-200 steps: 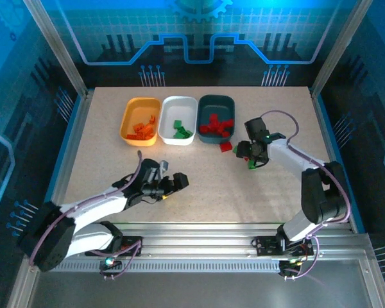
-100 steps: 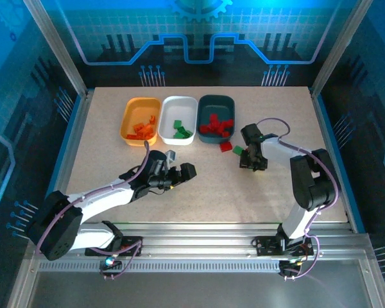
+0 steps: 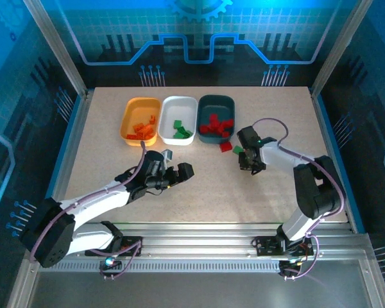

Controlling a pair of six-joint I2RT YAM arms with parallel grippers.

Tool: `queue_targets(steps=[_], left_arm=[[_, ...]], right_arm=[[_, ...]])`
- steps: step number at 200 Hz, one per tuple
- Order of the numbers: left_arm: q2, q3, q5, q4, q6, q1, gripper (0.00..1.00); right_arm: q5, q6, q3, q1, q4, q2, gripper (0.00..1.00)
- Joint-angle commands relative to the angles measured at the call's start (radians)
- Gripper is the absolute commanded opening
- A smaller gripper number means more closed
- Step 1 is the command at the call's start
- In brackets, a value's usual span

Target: Sort the legos into containers by color

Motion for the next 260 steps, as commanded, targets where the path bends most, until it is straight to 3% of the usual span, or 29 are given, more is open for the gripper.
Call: queue_targets(steps=[1,27,44,58,85,115,126,146,172,197,219,244,260], left_arm=[[-0.069,-0.017,-0.028,-0.065,0.024,0.05,0.99],[-0.182,-0.076,-0.002,-0.136,-0.066,0.276,0.99],[-0.23,-0.119,0.006,-0.189,-0.141,0.438,0.99],[-0.235,-0.153,0.026,-0.19,-0.152,0.512,0.99],[-0.205,-0.16,0.16,-0.188,-0.108,0.533,0.99],[-0.209,-0.148,0.194,-0.24,-0.053,0.532,0.99],[-0.215,-0.152,0.2,-0.236,-0.048,0.532,0.99],[-0.21,-0.142,0.208,-0.227,-0.032,0.532,0.99],[-0.179,-0.129,0.234,-0.201,-0.024,0.53,0.99],[-0.166,-0.132,0.243,-0.16,-0.034,0.506,0.99],[-0.164,-0.135,0.207,-0.132,-0.029,0.426,0.99],[-0.125,-0.126,0.146,-0.074,-0.023,0.289,0.99],[-0.068,-0.102,0.115,-0.042,-0.026,0.215,0.99]], right_arm=[[0.025,0.007,0.022,0.081,-0.025,-0.082,0.26],[-0.04,0.006,0.154,0.234,0.044,-0.042,0.27],[-0.049,-0.027,0.307,0.308,0.1,0.085,0.27],[-0.051,-0.05,0.453,0.329,0.125,0.22,0.27],[-0.036,-0.068,0.762,0.327,0.083,0.472,0.27],[-0.044,-0.082,1.083,0.312,-0.046,0.674,0.3],[-0.037,-0.078,1.23,0.305,-0.149,0.759,0.34],[-0.021,-0.099,1.377,0.306,-0.241,0.821,0.49],[-0.002,-0.109,1.272,0.31,-0.184,0.709,0.56],[0.058,-0.108,0.986,0.307,-0.068,0.477,0.56],[0.119,-0.115,0.674,0.269,0.003,0.276,0.56],[0.122,-0.103,0.476,0.177,-0.158,0.149,0.59],[0.208,-0.129,0.425,0.154,-0.252,0.13,0.6]])
